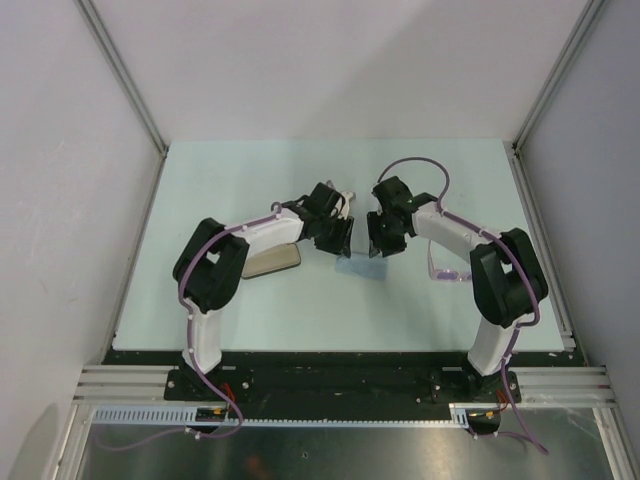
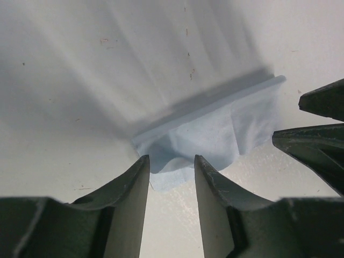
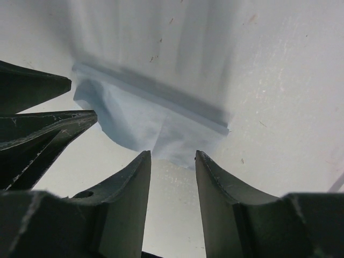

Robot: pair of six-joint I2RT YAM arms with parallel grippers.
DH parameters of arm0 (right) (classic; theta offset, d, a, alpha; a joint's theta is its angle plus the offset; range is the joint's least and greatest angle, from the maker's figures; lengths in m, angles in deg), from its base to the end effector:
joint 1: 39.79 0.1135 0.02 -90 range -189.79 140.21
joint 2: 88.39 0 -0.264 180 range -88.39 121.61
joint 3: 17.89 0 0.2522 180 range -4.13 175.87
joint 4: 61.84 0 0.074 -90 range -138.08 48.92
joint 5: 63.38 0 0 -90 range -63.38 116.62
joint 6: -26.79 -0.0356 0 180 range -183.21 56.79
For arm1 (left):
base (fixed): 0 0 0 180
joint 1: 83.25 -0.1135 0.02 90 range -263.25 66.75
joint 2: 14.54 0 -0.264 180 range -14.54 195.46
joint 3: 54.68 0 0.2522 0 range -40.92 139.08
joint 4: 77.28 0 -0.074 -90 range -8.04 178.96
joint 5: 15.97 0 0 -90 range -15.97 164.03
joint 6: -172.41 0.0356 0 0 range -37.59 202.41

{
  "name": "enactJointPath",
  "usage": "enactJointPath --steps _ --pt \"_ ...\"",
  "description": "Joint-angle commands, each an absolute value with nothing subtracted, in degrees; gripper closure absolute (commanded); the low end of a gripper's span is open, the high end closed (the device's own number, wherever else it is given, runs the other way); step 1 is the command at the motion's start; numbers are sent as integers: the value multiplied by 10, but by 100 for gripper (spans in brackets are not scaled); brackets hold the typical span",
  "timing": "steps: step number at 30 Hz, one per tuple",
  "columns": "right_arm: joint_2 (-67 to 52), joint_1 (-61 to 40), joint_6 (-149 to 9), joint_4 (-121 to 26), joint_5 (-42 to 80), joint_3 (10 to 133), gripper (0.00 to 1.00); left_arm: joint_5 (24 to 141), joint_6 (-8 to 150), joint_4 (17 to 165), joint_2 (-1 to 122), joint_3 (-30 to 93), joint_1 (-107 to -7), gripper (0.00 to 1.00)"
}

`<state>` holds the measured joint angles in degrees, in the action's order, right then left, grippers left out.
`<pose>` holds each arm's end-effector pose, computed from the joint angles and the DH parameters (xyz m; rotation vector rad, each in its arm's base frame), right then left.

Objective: Organize the sunglasses
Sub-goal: Fold the glasses cleaning cloth at the center of the board, then smooth out the folded cleaning cloth at the center of the board.

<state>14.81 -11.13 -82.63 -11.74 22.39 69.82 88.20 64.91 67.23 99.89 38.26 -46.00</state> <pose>0.3222 0.1791 0.2035 -0.2445 2.7519 0.3366 0.3314 -0.2630 0.1705 0.5538 2.6090 -0.6574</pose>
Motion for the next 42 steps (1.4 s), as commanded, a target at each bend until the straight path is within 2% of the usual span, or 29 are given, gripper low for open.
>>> enactJointPath --steps 1,10,16,21,29,42 --pt "118 -118 -825 -116 209 700 56 881 654 680 956 388 -456 56" --pt "136 -132 -837 -124 185 700 66 889 648 680 950 399 -456 57" --pt "163 -131 -844 -143 157 700 77 935 637 683 987 407 -456 64" --pt "191 -132 -849 -182 124 700 83 929 630 699 1004 414 -456 66" --pt "216 -142 -863 -225 98 701 86 903 602 720 1039 430 -456 72" --pt "245 -162 -862 -222 99 703 87 878 601 722 1049 423 -457 72"
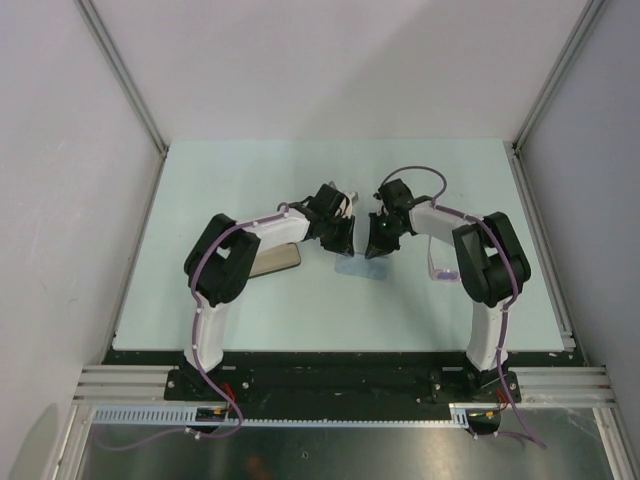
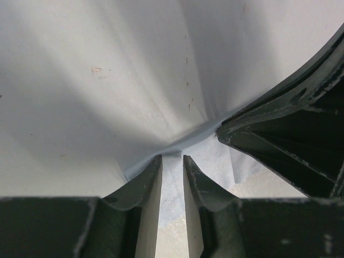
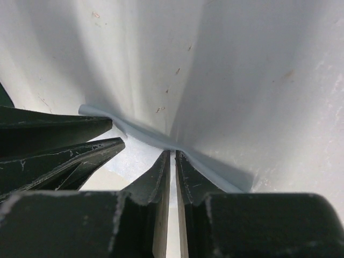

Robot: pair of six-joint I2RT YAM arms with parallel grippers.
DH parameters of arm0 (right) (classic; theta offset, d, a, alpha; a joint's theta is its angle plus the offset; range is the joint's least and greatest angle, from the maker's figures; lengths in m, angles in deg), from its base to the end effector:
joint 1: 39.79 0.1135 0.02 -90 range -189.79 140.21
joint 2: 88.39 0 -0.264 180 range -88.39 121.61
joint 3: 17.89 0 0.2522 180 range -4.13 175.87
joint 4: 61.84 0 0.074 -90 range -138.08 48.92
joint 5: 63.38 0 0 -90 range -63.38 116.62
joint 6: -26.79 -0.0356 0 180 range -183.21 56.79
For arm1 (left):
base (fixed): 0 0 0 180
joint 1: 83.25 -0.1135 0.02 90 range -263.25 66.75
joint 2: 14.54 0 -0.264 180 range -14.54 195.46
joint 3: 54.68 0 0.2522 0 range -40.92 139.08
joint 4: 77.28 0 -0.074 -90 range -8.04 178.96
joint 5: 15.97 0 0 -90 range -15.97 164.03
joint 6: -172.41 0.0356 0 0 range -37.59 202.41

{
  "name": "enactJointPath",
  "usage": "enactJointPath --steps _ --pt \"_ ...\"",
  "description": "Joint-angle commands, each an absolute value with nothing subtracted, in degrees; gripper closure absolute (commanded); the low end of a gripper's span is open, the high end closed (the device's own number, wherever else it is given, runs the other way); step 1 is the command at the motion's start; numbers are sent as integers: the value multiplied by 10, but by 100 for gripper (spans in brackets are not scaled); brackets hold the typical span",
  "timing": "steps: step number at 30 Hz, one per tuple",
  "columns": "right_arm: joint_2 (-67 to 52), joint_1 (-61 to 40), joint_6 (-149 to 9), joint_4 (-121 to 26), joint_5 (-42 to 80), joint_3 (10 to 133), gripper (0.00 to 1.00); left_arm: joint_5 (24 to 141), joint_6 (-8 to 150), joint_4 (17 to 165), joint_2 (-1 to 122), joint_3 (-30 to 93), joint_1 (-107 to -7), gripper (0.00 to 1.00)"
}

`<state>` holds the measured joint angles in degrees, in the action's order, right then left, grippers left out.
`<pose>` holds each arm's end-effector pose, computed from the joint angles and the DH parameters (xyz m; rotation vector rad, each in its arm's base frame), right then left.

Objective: Organize the sunglasses
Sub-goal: Smooth out the folded cleaning cloth at the center of the board.

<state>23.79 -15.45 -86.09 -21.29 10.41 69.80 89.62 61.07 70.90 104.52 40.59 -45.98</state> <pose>0.3556 0.1718 0.1553 -0.1235 2.7899 0.6117 0.3445 -0.2742 0.1532 0.4797 2.6159 -0.7197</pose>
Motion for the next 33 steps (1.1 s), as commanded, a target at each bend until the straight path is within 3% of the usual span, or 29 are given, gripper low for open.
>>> enactJointPath --steps 1,33 --pt "245 -164 -862 -218 101 703 87 877 600 723 1049 423 -457 72" --pt "181 -191 -852 -156 161 671 88 868 604 721 1051 409 -458 74"
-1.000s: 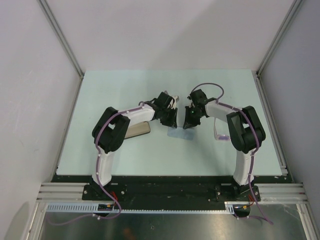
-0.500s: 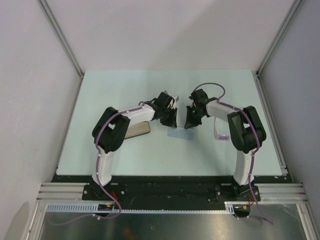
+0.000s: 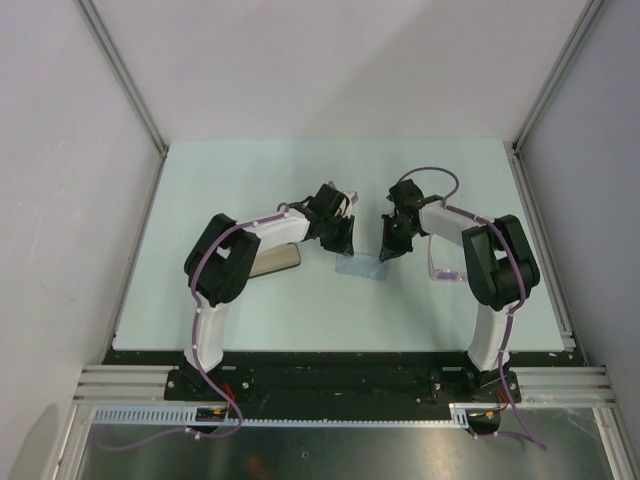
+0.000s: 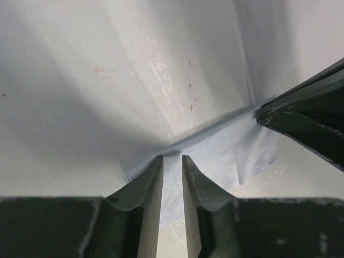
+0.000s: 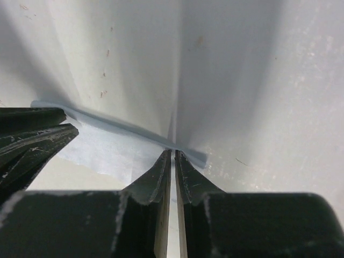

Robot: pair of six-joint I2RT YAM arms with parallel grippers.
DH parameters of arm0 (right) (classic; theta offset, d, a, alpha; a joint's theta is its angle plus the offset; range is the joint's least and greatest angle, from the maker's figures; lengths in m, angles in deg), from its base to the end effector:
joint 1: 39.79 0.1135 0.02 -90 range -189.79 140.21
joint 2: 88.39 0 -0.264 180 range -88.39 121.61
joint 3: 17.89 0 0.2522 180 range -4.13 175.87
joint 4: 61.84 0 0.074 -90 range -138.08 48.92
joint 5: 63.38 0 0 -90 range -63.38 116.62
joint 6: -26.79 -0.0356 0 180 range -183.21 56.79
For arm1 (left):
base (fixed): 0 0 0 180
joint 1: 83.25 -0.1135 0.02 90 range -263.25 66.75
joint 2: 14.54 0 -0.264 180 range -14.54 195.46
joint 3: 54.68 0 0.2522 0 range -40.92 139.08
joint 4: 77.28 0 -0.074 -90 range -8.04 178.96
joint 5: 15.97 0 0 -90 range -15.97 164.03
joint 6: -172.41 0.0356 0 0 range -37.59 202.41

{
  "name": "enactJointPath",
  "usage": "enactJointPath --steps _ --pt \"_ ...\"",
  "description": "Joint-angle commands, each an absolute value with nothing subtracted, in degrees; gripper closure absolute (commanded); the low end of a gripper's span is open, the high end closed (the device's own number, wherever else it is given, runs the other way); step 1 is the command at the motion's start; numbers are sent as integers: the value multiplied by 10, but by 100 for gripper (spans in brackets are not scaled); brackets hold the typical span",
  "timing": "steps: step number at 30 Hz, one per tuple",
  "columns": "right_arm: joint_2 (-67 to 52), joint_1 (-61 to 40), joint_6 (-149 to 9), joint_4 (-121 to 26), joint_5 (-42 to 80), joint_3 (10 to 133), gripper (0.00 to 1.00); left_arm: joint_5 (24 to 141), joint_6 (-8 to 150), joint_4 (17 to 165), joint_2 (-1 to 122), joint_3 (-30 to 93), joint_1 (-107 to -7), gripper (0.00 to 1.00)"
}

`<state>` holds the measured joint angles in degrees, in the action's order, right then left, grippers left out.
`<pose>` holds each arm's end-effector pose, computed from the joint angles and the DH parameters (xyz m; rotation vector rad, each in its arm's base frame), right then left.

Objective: Organize the sunglasses
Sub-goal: Smooth out the folded cleaning cloth at the center of the board, then pick up the folded cleaning cloth from the center of the board.

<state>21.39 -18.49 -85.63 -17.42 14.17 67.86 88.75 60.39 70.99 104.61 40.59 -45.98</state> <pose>0.3509 0.1451 0.1581 -0.0311 2.8333 0.4875 0.3450 -0.2739 0.1525 0.4577 2.6190 -0.7049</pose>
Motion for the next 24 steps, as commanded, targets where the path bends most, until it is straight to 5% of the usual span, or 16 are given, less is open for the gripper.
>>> enactJointPath --steps 1,12,24 --pt "178 -193 -852 -153 164 669 88 868 604 721 1051 408 -458 74" --pt "152 -204 -853 -139 184 668 88 865 611 722 1041 409 -458 73" --pt "111 -180 -913 -122 262 667 59 826 618 717 951 392 -459 34"
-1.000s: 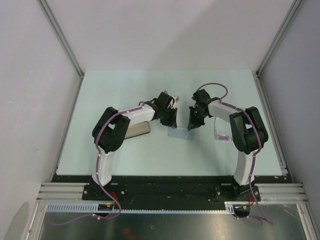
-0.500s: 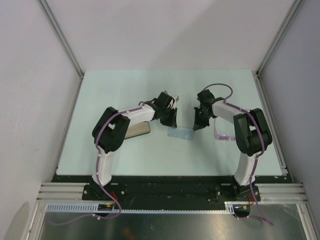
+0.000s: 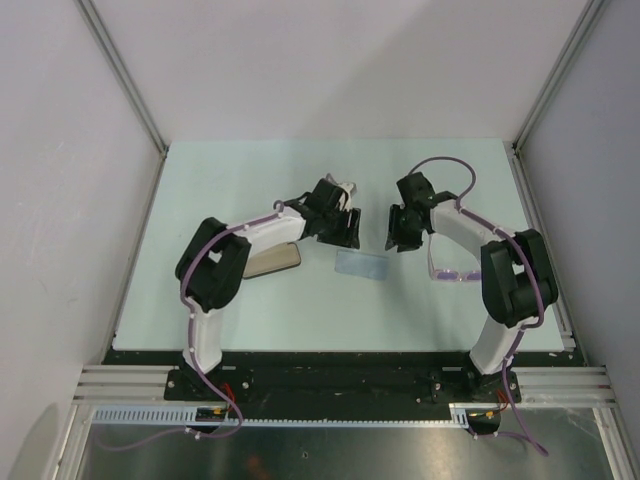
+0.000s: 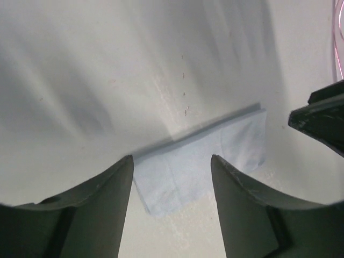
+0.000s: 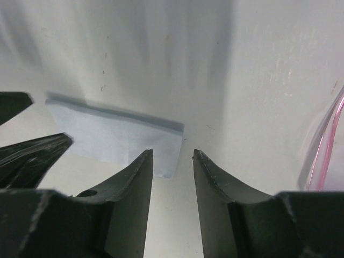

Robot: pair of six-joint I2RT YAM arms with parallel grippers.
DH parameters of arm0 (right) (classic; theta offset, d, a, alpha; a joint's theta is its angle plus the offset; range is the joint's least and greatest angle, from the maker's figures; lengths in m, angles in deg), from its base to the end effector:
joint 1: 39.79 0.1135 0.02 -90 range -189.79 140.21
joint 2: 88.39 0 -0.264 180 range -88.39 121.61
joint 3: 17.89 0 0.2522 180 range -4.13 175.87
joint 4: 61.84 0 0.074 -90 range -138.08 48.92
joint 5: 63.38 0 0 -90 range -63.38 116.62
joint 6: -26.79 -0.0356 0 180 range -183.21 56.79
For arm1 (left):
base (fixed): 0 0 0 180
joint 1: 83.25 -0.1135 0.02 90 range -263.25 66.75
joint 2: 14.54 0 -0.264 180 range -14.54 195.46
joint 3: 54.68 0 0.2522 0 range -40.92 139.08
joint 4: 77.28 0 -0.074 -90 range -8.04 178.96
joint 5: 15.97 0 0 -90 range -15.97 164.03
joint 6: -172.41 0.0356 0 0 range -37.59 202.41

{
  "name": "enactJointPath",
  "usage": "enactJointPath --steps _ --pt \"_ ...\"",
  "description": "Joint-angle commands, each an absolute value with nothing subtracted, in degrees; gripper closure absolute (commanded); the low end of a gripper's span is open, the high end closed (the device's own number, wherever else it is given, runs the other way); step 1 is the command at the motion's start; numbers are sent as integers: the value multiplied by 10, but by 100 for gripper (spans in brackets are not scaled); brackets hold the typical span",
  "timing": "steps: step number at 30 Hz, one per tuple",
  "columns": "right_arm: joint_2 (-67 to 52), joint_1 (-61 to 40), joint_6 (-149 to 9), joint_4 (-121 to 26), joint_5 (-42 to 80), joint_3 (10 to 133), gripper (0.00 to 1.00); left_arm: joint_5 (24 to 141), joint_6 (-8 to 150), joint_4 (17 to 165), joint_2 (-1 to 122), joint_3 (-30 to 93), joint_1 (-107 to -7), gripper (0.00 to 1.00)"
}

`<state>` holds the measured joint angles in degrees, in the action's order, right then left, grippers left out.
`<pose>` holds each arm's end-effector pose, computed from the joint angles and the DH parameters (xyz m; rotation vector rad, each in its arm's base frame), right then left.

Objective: Organize the sunglasses
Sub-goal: Pick up the folded cleaning cloth from the center of the board.

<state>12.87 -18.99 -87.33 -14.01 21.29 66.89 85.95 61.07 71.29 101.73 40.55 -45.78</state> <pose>0.3361 0.1312 0.2022 0.0503 2.7400 0.3566 0.3436 -0.2726 0.1734 0.4544 2.5517 -0.6677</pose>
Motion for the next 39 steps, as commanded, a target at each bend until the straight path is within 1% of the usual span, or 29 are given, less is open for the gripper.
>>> enactJointPath --steps 1,3,6,12,23,29,39 --pt "111 -176 -922 -121 266 666 58 816 614 711 938 385 -459 31" --pt "110 -174 -947 -121 284 664 58 800 609 699 930 368 -462 30" --pt "109 -170 -976 -120 300 655 59 806 598 679 929 359 -464 31" --pt "112 -168 -1010 -133 300 627 61 854 568 651 950 356 -467 44" --pt "113 -153 -1028 -163 296 599 60 865 563 647 987 355 -473 45" --pt "123 -148 -1030 -175 293 599 60 876 561 646 1004 355 -477 51" --pt "143 -134 -1025 -179 273 599 60 920 563 647 1023 361 -484 52"
